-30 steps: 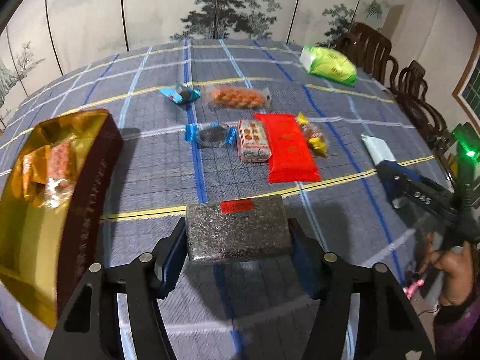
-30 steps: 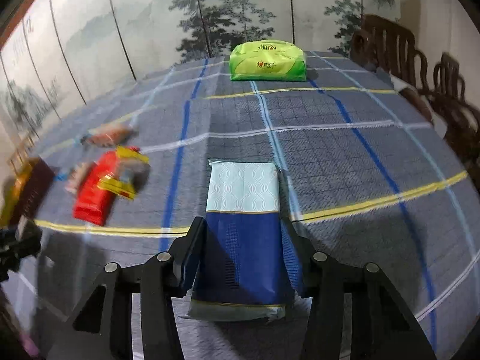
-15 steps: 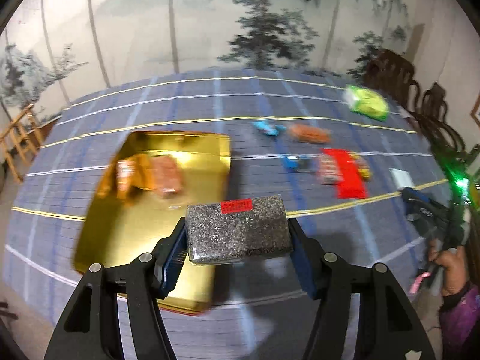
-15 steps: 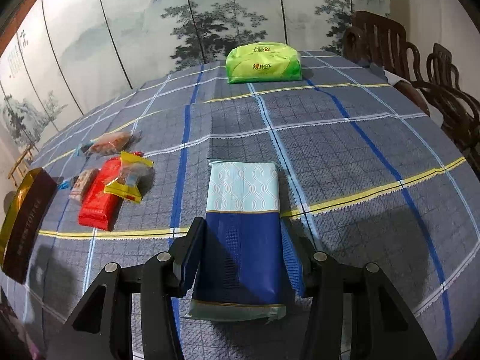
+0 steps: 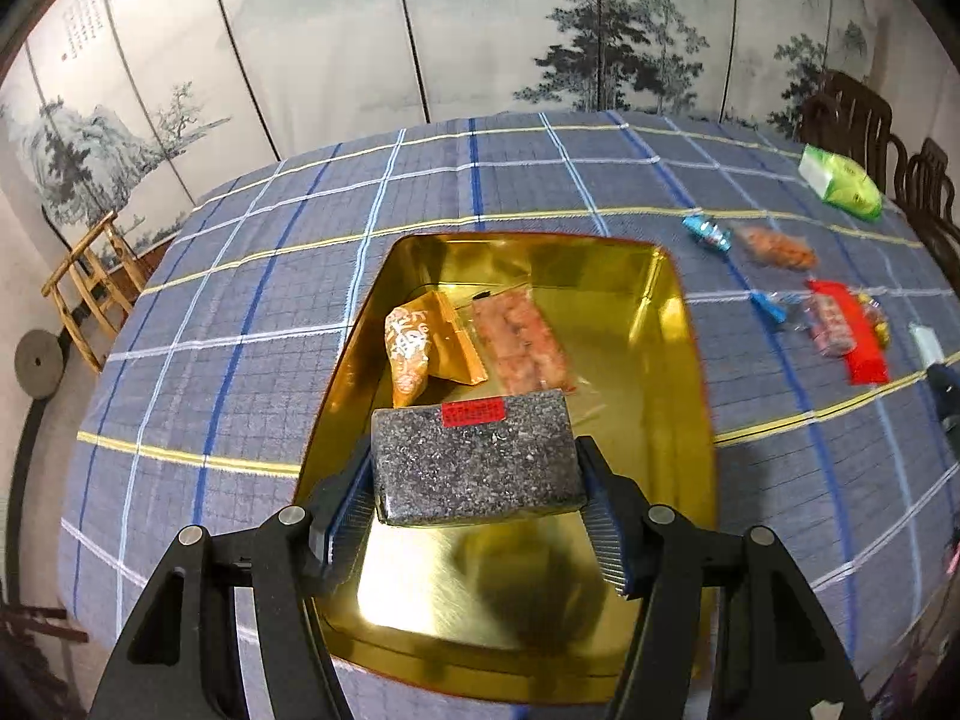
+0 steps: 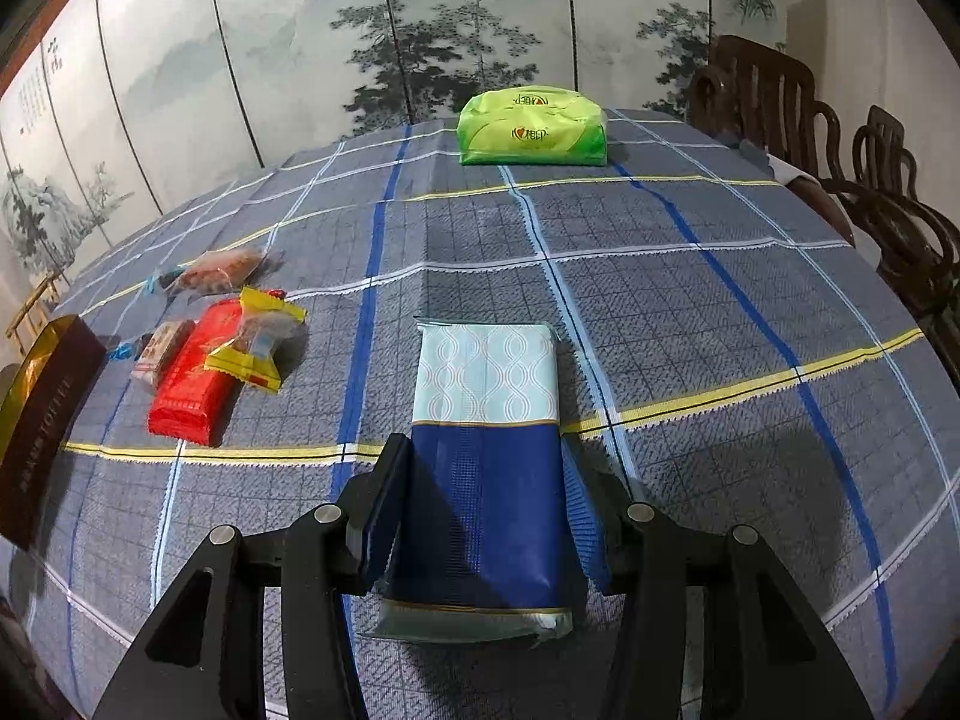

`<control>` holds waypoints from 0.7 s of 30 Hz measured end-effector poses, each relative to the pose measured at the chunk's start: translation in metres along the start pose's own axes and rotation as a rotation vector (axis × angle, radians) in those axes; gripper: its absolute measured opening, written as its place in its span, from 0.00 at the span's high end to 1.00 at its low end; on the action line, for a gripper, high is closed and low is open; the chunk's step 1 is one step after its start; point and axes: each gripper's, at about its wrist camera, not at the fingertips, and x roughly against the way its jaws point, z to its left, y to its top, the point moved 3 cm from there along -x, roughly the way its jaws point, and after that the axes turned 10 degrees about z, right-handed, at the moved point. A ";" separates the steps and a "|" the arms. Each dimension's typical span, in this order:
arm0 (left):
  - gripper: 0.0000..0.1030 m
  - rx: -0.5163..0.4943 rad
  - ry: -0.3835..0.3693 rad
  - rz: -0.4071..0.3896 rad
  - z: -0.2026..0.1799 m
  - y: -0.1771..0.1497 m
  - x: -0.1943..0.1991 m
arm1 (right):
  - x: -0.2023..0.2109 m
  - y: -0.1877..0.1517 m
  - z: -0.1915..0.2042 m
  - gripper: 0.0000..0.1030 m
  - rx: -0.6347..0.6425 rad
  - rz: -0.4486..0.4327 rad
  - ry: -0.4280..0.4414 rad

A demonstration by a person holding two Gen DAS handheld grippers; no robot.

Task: Organize snacks
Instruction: 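Carry the grey block into the tin and open the left gripper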

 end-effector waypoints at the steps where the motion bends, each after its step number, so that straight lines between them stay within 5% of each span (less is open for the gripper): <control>1: 0.43 -0.011 0.003 -0.001 0.000 0.000 -0.002 | 0.000 0.000 0.001 0.51 0.002 0.000 -0.002; 21: 0.43 -0.060 0.070 0.092 0.015 0.008 -0.055 | 0.000 -0.001 0.003 0.51 0.003 0.001 -0.005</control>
